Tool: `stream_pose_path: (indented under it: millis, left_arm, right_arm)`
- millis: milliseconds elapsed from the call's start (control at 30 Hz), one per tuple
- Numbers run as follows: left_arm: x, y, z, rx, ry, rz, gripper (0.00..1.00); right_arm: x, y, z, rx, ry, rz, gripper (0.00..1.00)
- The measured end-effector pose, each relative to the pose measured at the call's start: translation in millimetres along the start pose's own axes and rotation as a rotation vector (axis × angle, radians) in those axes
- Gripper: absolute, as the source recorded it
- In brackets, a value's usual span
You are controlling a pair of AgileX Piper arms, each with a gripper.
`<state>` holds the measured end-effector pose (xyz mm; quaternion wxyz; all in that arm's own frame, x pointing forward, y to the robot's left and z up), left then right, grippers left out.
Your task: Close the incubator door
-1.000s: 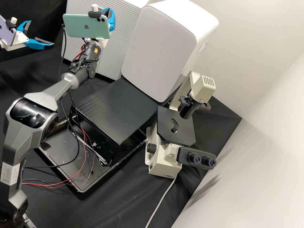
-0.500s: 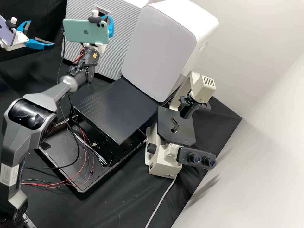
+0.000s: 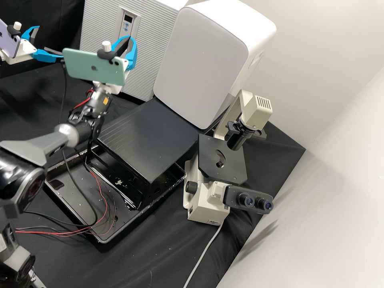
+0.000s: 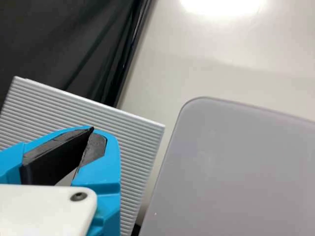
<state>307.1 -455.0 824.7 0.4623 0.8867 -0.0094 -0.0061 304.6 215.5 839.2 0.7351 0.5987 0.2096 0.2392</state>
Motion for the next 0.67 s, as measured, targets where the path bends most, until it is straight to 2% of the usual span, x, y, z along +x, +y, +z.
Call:
stream_pose_path:
  millis: [167, 300, 467, 633, 667]
  left_arm:
    - [0, 0.0, 0, 0.000, 0.000, 0.000, 1.00]
    - [0, 0.0, 0, 0.000, 0.000, 0.000, 1.00]
    - [0, 0.0, 0, 0.000, 0.000, 0.000, 1.00]
    - [0, 0.0, 0, 0.000, 0.000, 0.000, 1.00]
    - [0, 0.0, 0, 0.000, 0.000, 0.000, 1.00]
  right_arm:
    - [-42, 12, -8, -0.030, 0.070, 0.040, 0.00]
    - [-73, 20, -7, -0.029, 0.077, 0.072, 0.00]
    - [-97, 24, 3, -0.053, 0.031, 0.108, 0.00]
    - [-116, 27, 26, -0.079, -0.066, 0.138, 0.00]
    - [-120, 27, 30, -0.073, -0.082, 0.141, 0.00]
